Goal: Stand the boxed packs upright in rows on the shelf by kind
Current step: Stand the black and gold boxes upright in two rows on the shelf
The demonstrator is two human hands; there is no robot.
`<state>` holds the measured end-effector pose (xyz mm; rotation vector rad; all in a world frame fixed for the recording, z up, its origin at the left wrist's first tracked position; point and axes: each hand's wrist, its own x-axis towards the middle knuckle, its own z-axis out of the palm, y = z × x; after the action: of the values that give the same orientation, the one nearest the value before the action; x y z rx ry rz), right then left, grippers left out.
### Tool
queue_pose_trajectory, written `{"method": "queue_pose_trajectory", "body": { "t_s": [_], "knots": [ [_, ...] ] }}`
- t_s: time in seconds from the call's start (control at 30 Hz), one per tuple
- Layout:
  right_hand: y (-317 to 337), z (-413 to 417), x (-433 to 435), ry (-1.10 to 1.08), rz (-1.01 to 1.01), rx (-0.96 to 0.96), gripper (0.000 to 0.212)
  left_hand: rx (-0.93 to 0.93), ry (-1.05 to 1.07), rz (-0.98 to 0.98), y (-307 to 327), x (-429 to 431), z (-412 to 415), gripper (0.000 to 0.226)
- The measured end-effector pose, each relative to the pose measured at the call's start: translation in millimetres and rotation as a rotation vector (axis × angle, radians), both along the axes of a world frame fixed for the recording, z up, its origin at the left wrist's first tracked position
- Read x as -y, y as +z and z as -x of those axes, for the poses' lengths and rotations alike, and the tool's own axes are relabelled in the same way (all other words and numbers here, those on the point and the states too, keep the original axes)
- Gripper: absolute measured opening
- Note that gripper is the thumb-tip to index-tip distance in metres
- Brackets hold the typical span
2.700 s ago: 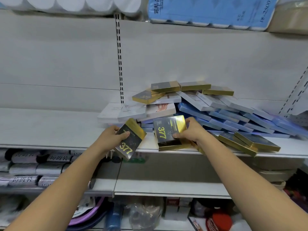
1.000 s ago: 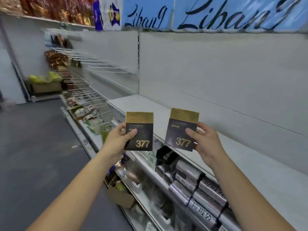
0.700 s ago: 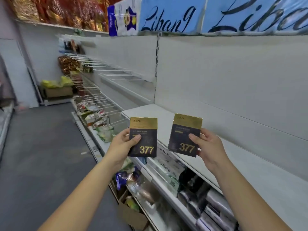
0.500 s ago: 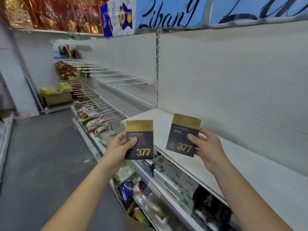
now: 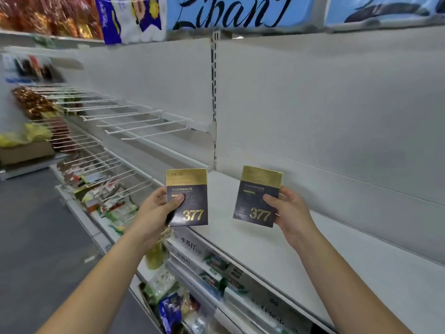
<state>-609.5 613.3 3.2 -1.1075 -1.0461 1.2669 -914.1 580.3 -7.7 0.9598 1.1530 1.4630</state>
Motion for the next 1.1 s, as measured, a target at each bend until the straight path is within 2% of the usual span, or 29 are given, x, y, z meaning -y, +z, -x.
{"method": "queue_pose_trajectory", "body": {
  "t_s": [0.13,0.3,0.43,0.57,0.87,1.0,1.1],
  "knots": [
    [-0.9,27.2,-16.9,-0.088,0.000,0.014,0.032,0.022,-0.074,0.003,-5.7,-40.0,30.2,0.040],
    [-0.6,70.4,-27.8,-0.206,0.001,-0.006,0.034,0.000,-0.210,-0.014,-14.0,-83.9,72.9,0.028],
    [-4.1,96.9,-33.3,-0.274,-0.019,0.008,0.031,0.021,-0.308,-0.008,-24.2,-119.5,95.8,0.045],
    [-9.8,104.7,-37.7,-0.312,-0.023,0.022,0.027,0.037,-0.384,0.043,-37.3,-146.7,97.8,0.047],
    [-19.2,108.9,-78.4,-0.332,-0.023,-0.001,0.026,0.016,-0.415,0.056,-41.3,-193.9,93.1,0.059],
    [-21.0,118.6,-107.4,-0.324,0.002,0.053,0.025,0.014,-0.393,0.025,-46.9,-206.6,95.8,0.042],
    [-20.4,125.4,-129.5,-0.338,0.011,0.064,0.025,0.001,-0.434,0.035,-46.2,-217.3,97.5,0.044]
  ]
}}
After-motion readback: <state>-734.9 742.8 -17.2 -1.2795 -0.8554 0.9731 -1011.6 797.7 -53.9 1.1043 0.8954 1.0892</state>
